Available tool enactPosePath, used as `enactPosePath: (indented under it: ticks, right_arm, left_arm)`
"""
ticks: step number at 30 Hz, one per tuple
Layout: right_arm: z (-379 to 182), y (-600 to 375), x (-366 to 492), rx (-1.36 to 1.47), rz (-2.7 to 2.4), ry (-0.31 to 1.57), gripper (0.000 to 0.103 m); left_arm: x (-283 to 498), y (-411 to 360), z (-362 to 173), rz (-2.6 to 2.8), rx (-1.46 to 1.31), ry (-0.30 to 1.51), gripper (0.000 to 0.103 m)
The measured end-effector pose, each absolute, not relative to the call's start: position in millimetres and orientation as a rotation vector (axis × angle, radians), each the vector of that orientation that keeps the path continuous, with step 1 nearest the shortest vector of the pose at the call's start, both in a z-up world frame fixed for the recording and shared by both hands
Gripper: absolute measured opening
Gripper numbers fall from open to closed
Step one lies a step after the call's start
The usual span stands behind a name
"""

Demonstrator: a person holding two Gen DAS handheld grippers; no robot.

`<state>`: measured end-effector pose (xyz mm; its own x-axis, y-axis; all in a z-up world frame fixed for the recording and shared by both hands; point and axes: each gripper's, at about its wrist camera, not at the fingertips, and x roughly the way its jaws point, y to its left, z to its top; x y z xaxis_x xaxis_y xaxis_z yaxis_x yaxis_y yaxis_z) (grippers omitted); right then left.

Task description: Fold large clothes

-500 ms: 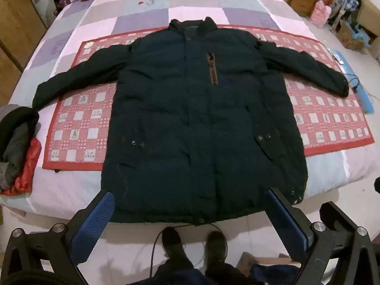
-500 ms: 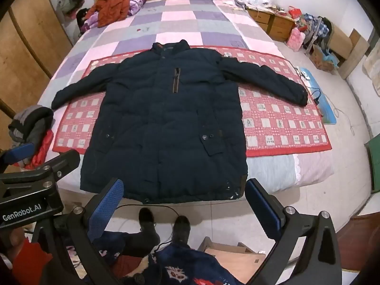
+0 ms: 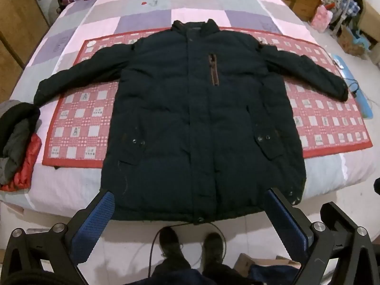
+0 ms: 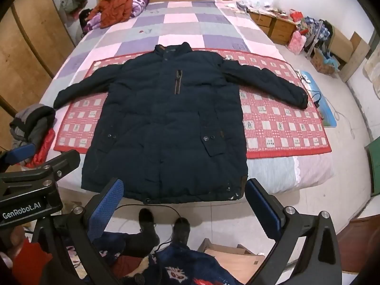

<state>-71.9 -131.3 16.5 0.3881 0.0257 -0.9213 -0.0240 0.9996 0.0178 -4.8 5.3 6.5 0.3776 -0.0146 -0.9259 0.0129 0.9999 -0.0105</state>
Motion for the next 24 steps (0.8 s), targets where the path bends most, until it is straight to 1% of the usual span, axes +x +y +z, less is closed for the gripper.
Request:
enactPosePath:
  ticks: [24]
  right_arm:
    - [18.4, -134.7, -69.9, 0.004, 0.038, 1.164, 0.103]
  left_arm:
    - [-7.9, 9.6, 6.7, -0.017, -0.013, 1.176, 0.103]
